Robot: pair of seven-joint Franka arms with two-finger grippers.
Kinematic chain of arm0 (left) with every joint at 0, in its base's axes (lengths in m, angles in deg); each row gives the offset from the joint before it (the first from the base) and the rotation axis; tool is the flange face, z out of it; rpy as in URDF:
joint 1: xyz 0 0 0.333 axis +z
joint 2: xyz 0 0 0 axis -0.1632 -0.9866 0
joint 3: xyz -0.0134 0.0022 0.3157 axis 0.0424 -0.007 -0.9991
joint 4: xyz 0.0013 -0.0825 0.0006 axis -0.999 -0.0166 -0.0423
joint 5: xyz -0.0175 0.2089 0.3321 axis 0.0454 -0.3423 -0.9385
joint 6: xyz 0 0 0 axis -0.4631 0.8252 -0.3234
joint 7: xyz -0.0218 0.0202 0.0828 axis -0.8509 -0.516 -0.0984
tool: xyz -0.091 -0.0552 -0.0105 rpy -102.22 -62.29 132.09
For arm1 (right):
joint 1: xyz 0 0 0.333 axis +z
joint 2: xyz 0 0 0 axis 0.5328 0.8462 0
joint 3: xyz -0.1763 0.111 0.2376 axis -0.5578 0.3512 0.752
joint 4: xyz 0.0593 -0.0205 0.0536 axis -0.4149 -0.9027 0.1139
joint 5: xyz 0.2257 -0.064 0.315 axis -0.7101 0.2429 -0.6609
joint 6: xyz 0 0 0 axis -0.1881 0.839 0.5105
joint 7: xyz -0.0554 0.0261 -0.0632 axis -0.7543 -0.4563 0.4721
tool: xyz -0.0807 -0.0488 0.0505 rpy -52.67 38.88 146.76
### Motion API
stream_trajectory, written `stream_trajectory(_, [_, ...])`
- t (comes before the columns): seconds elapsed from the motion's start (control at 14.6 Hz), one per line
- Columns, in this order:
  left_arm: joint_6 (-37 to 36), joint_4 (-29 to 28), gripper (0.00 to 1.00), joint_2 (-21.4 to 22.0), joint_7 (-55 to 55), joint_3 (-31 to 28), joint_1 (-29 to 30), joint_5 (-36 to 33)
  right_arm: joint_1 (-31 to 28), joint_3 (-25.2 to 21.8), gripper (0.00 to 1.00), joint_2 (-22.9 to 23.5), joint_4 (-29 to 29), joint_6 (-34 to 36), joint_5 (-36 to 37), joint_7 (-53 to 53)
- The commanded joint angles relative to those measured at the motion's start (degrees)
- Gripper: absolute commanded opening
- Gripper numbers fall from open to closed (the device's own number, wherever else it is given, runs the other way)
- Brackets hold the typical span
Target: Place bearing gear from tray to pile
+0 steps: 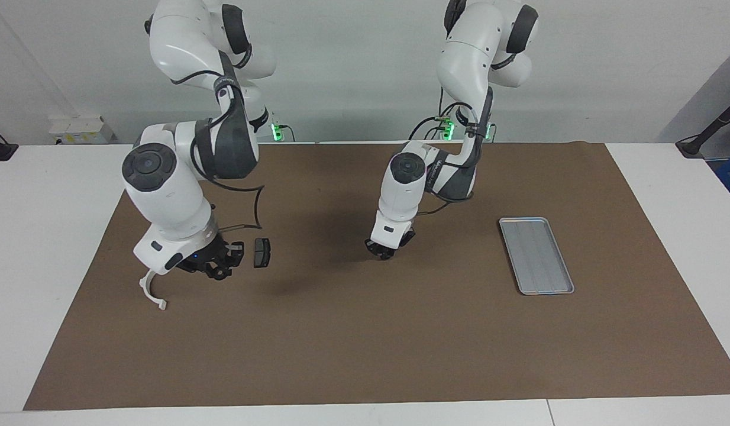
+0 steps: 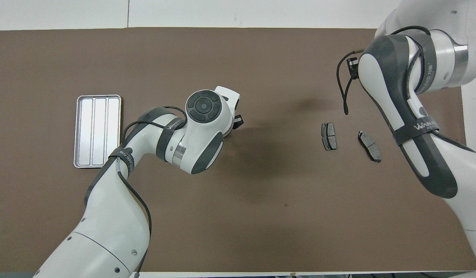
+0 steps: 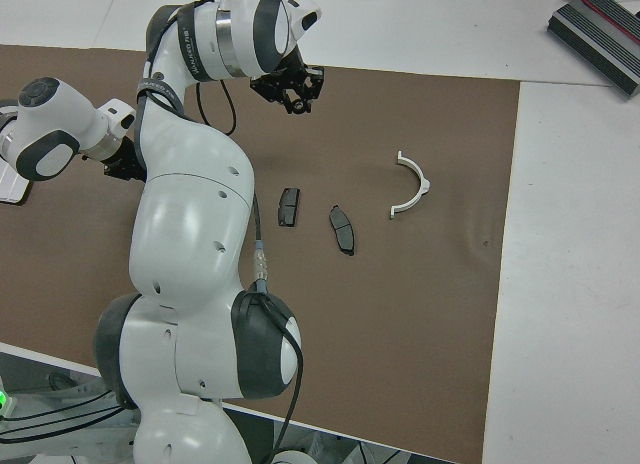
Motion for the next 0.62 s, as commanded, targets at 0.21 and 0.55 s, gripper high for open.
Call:
stream_trajectory(0.21, [1.6,-3.5,0.89,2.4,-0.3,-1.3,-0.9,-0.4,-4.4,0.8,0.00,1.2,-12.0,-17.5,1.0,-6.3])
stream_trajectory(0.55, [-6.7,-3.1,1.00,10.9,0.9,-5.2,3.5,-2.7,-5.2,0.8,0.00,4.3,-14.5,-24.3,0.7,-7.0])
